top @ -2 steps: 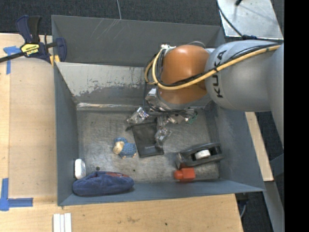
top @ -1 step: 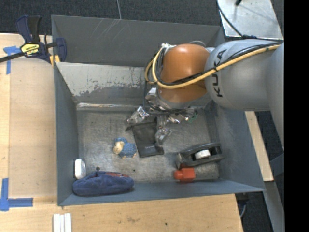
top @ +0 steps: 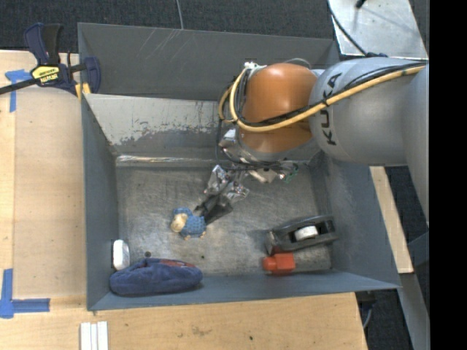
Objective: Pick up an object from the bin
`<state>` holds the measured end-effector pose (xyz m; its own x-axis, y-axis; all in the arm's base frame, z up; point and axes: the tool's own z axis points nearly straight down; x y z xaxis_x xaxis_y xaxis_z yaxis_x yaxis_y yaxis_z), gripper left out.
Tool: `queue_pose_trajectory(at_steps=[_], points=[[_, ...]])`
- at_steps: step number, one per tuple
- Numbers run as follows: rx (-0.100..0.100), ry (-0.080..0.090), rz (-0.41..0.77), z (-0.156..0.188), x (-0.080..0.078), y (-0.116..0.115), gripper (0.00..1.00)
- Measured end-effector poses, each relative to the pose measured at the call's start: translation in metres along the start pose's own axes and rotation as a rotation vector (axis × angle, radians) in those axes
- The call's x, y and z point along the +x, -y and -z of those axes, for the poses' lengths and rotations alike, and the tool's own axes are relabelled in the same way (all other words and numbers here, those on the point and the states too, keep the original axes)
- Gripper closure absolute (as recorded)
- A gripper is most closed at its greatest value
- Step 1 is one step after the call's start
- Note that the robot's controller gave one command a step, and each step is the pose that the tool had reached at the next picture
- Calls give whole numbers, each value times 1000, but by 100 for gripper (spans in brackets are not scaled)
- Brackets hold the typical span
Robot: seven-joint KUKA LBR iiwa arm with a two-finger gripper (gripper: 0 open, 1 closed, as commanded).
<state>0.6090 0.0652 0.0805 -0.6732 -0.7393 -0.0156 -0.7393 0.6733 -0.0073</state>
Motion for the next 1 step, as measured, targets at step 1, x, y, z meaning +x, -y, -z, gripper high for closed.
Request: queue_pose_trajectory(at_steps=[1], points=[[1, -5, -4, 124, -4, 3, 100]])
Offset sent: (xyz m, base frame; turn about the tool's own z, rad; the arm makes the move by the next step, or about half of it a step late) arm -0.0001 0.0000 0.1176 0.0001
